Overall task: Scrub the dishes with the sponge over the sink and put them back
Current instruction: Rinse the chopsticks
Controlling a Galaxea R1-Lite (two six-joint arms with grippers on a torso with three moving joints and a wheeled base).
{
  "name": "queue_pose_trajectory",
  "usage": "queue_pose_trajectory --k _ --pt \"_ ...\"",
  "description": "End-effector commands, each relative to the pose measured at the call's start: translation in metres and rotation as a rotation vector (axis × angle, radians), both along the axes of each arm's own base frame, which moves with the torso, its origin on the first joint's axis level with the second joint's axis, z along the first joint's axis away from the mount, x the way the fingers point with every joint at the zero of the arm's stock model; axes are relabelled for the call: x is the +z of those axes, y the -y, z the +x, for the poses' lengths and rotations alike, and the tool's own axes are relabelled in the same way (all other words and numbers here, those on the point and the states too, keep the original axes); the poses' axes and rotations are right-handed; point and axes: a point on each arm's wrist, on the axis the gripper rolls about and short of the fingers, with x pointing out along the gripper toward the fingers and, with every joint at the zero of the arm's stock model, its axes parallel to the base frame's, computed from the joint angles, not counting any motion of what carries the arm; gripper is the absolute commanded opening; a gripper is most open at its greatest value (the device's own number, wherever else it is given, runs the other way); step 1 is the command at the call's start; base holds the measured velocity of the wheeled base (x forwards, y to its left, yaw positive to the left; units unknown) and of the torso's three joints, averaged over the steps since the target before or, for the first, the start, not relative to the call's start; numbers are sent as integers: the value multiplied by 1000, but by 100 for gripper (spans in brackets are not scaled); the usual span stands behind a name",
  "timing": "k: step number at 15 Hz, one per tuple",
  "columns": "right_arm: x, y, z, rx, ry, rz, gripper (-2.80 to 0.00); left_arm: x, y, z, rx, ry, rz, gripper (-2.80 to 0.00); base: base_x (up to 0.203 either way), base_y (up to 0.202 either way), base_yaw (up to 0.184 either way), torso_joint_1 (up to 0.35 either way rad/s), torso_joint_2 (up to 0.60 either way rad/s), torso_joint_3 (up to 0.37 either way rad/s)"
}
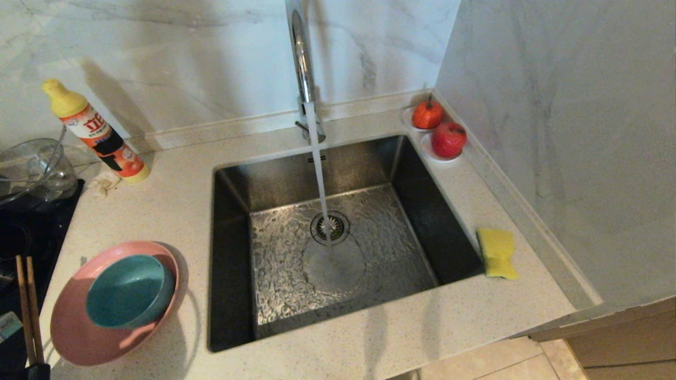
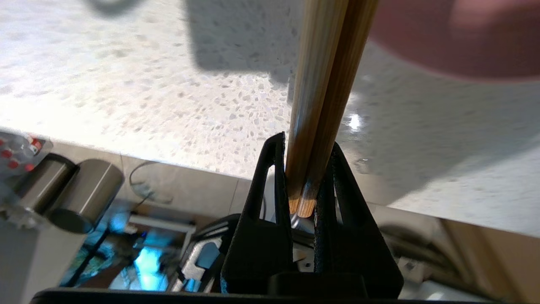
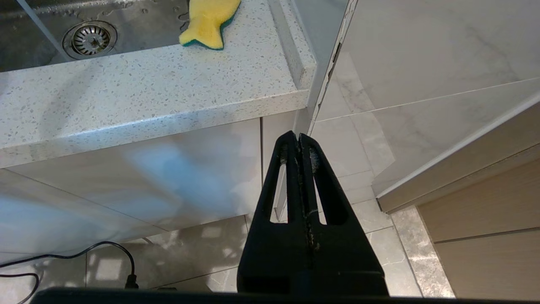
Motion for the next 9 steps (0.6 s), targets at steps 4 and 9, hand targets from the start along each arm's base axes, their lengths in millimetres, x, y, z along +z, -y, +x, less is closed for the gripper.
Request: queue_pose_trajectory --k 4,9 --pt "0 0 0 2 -1 0 -280 68 24 -36 61 167 101 -280 0 0 0 0 0 0" --pt "0 0 0 0 1 -1 -280 147 44 -61 78 490 192 -280 0 0 0 0 0 0"
